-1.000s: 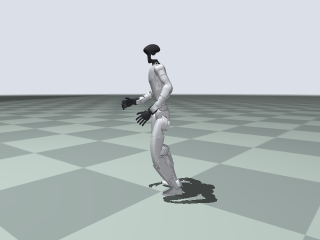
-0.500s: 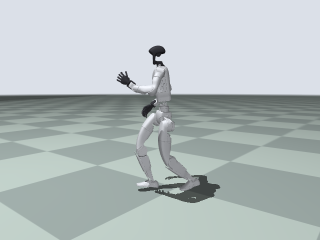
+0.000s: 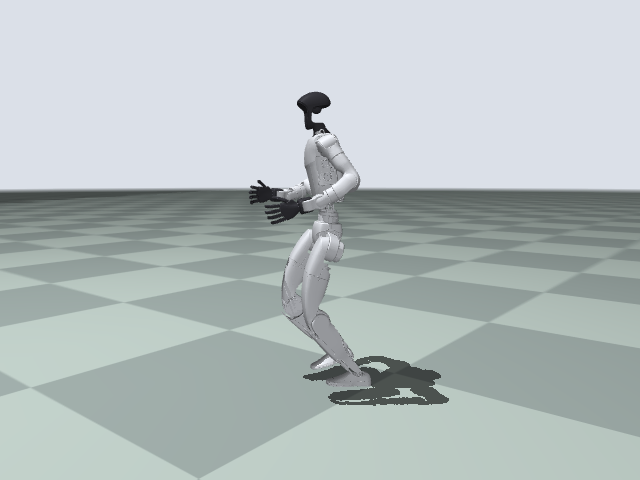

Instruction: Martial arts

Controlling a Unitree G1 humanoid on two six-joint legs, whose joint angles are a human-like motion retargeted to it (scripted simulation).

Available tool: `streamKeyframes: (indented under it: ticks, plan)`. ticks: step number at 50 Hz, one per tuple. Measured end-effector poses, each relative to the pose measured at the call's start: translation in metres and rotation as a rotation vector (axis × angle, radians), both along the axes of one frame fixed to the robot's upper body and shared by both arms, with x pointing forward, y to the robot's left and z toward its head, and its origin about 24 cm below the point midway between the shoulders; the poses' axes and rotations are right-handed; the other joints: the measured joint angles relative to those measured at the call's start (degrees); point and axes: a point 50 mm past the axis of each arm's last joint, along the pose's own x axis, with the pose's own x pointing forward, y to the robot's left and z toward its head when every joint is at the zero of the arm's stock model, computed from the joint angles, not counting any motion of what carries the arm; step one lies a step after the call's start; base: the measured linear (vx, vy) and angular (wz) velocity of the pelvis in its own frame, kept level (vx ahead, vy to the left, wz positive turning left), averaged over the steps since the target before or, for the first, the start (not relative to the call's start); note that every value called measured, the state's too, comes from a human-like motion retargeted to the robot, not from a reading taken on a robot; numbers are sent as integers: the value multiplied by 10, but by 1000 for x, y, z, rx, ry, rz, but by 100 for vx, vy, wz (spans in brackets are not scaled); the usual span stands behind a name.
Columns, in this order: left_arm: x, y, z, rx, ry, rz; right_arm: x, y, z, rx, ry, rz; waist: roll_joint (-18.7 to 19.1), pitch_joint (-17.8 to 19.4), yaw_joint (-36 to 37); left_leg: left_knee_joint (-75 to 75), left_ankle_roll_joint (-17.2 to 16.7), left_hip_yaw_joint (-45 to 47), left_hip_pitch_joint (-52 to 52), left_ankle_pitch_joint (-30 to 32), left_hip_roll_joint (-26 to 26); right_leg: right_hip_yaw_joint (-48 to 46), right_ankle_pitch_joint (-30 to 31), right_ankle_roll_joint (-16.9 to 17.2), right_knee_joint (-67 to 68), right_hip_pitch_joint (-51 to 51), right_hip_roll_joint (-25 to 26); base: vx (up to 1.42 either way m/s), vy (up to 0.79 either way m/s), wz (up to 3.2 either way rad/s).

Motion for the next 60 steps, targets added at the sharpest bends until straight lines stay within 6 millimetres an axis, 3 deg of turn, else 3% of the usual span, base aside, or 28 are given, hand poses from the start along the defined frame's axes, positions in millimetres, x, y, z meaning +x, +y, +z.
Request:
streamKeyframes:
  ticks: [2,5,8,12,15,19,27,30,33,36,40,43,46,48,49,51,53,56,60]
  plan:
    - [16,-1,4,39,-39,3,-3,-18,-25,-23,94,-92,-34,0,-20,-46,14,-9,27,-3,-52,12,-35,4,33,-25,-46,37,7,112]
    - [33,-3,16,44,-113,19,-24,-46,-66,-52,270,-229,-49,3,-40,-70,16,-35,60,-11,-77,23,-61,5,7,-31,-63,38,4,117]
    - [45,-7,32,7,-201,30,-53,-74,-95,-81,416,-348,-38,3,-51,-63,11,-53,83,-20,-65,26,-65,3,-61,-6,-41,38,1,109]
    - [51,-9,51,-61,-295,53,-86,-97,-113,-115,521,-460,-5,3,-44,33,0,-77,69,-36,-19,7,-69,-11,-133,50,6,35,-3,81]
    - [51,-10,59,-92,-344,70,-93,-105,-115,-146,520,-505,32,6,-24,164,-8,-78,24,-37,45,-18,-70,-27,-178,88,52,35,-5,50]
    - [44,-10,60,-91,-349,87,-73,-102,-102,-190,404,-517,52,4,18,279,18,-60,-62,-44,94,-32,-69,-34,-245,133,82,35,-7,37]
    - [9,-4,29,-44,-191,117,-2,-70,-36,-127,20,-484,25,-39,95,132,66,10,-221,-46,37,-46,-22,5,-381,206,49,40,-3,20]
    - [-5,-1,19,-46,-129,111,16,-55,-9,-79,-103,-448,23,-55,113,49,64,34,-240,-39,21,-52,-1,18,-436,243,45,49,4,7]
    - [-15,0,14,-54,-91,91,22,-46,5,-46,-157,-418,30,-63,125,33,62,46,-237,-28,19,-53,2,23,-444,275,46,50,8,11]
    - [-19,-2,12,-64,-77,73,19,-43,1,-37,-140,-406,39,-68,124,75,67,44,-226,-29,19,-51,-4,25,-398,292,44,52,12,31]
    - [-10,-9,14,-77,-98,44,1,-47,-28,-66,-15,-415,26,-72,96,128,94,40,-195,-46,-24,-36,-3,41,-237,269,13,52,15,76]
    - [12,-20,29,-69,-179,9,-24,-56,-58,-107,125,-435,-17,-77,49,122,125,48,-171,-46,-95,-31,2,46,-38,194,-68,50,15,115]
    - [44,-36,63,-44,-340,-59,-52,-68,-79,-161,235,-442,-68,-92,-17,88,140,51,-141,-46,-170,-6,-14,31,130,89,-161,61,11,123]
    - [65,-51,96,-27,-476,-139,-69,-79,-80,-204,271,-415,-75,-101,-64,57,128,43,-106,-46,-192,12,-46,7,188,13,-191,75,6,90]
    - [72,-59,114,-21,-546,-194,-77,-84,-77,-228,280,-390,-62,-101,-86,48,113,34,-82,-46,-184,12,-59,-7,195,-19,-183,83,3,52]
    - [76,-75,148,-1,-685,-309,-90,-93,-67,-282,283,-333,-19,-94,-128,29,74,10,-29,-29,-144,0,-71,-31,172,-73,-139,87,0,31]
    - [71,-87,176,27,-815,-406,-100,-101,-56,-335,278,-290,24,-85,-172,-2,26,-9,20,27,-100,-19,-64,-42,115,-118,-90,91,-3,42]
    - [57,-101,202,37,-956,-512,-113,-111,-41,-381,273,-278,66,-78,-227,-38,-41,-26,72,139,-50,-34,-27,-34,-8,-165,-26,92,-7,48]
    - [41,-112,211,-24,-1020,-595,-126,-119,-26,-376,256,-337,109,-68,-250,22,-107,-30,87,263,20,-45,43,-10,-197,-176,66,88,-9,9]
